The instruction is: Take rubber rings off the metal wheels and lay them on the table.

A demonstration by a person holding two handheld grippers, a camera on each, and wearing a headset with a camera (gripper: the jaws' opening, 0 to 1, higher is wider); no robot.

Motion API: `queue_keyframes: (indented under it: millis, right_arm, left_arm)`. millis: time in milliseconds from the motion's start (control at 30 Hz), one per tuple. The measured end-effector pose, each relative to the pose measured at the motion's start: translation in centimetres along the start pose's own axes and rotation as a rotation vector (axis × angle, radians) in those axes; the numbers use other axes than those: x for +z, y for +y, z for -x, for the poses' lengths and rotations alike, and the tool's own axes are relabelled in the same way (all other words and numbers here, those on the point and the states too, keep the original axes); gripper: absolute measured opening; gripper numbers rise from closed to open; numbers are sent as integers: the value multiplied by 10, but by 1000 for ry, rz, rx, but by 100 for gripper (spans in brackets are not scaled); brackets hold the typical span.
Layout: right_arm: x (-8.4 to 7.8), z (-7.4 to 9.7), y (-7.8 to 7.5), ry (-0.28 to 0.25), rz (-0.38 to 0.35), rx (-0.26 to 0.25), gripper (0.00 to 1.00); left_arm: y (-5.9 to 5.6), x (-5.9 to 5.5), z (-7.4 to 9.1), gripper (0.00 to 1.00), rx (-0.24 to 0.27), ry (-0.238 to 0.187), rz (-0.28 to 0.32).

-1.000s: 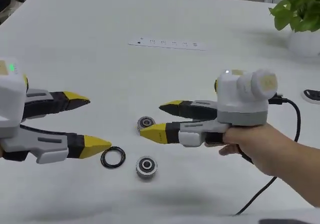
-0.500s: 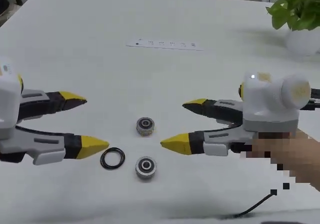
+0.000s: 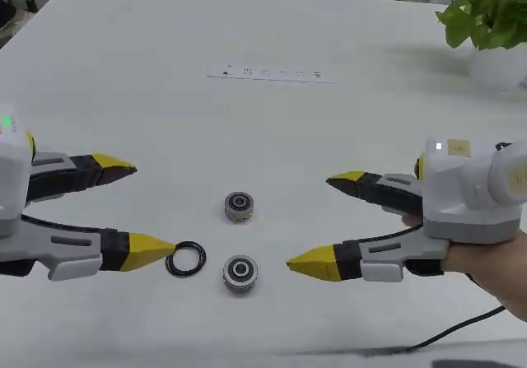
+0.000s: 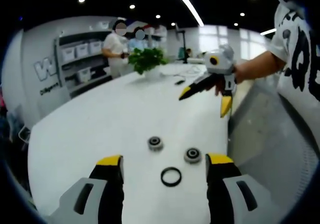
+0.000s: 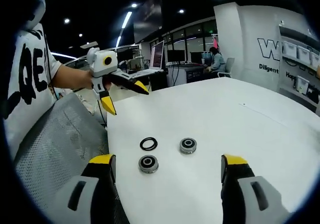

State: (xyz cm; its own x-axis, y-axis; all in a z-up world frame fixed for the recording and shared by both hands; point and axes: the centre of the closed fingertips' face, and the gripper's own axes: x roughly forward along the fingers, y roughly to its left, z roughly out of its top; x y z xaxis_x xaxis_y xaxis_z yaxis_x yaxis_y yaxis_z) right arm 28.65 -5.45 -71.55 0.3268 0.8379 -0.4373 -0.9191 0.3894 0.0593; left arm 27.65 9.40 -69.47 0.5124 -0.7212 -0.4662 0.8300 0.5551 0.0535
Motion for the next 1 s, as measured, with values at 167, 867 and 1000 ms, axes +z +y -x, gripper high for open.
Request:
queue_keyframes:
  millis: [167, 867, 1000]
  right_arm:
    - [-8, 5, 4, 18, 16, -7, 87]
    - [-26, 13, 3, 70, 27, -34, 88]
    - [-27, 13, 3, 77, 36, -31, 88]
  left_arm:
    - [-1, -2, 1, 68, 3, 3, 4]
    - [-9, -14, 10, 69, 22, 12, 36]
    - [-8, -15, 12, 69, 28, 13, 42]
